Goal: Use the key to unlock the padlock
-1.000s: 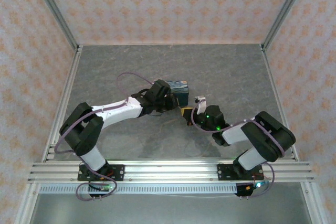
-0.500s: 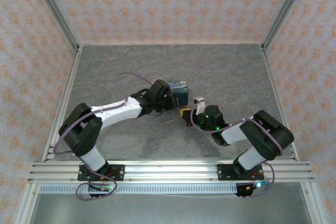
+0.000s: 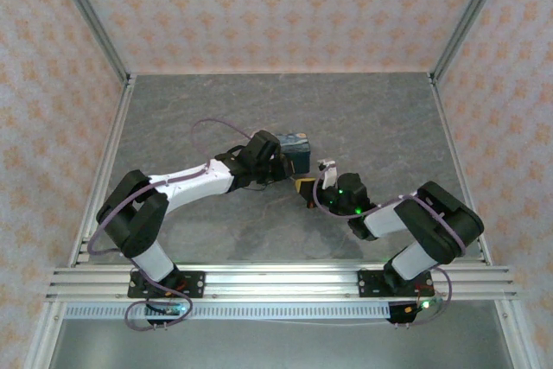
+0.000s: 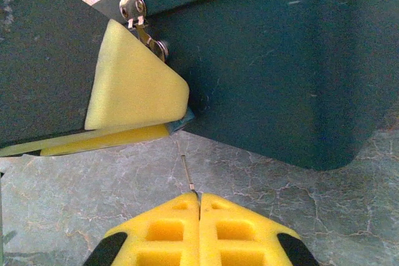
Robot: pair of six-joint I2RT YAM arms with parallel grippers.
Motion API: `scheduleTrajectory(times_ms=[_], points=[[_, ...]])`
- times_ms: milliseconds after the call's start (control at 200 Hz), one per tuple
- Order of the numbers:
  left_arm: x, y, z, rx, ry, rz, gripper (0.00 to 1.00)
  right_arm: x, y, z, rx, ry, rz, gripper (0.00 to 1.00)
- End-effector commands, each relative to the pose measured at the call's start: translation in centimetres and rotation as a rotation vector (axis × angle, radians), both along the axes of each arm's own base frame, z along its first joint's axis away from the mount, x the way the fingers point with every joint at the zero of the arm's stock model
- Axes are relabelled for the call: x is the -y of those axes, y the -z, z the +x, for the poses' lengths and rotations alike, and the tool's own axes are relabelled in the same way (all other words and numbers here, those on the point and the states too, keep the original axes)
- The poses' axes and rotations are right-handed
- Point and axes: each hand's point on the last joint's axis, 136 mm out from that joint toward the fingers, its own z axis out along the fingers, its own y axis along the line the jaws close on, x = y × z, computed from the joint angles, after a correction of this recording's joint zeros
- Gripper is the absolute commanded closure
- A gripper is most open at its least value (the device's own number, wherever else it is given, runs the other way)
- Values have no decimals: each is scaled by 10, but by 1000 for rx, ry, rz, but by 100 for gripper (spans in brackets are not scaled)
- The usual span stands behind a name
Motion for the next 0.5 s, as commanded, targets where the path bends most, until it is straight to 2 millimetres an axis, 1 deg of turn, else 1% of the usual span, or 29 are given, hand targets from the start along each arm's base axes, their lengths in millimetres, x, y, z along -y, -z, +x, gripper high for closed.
scheduleTrajectory(times_ms=[0,495], points=[[6,-33,11,64,-8,-59,74,-11,-20,4,68,-29,40,100],[6,-31,12,62,-11,-60,74,-11,-26,7,84,-21,45,100]])
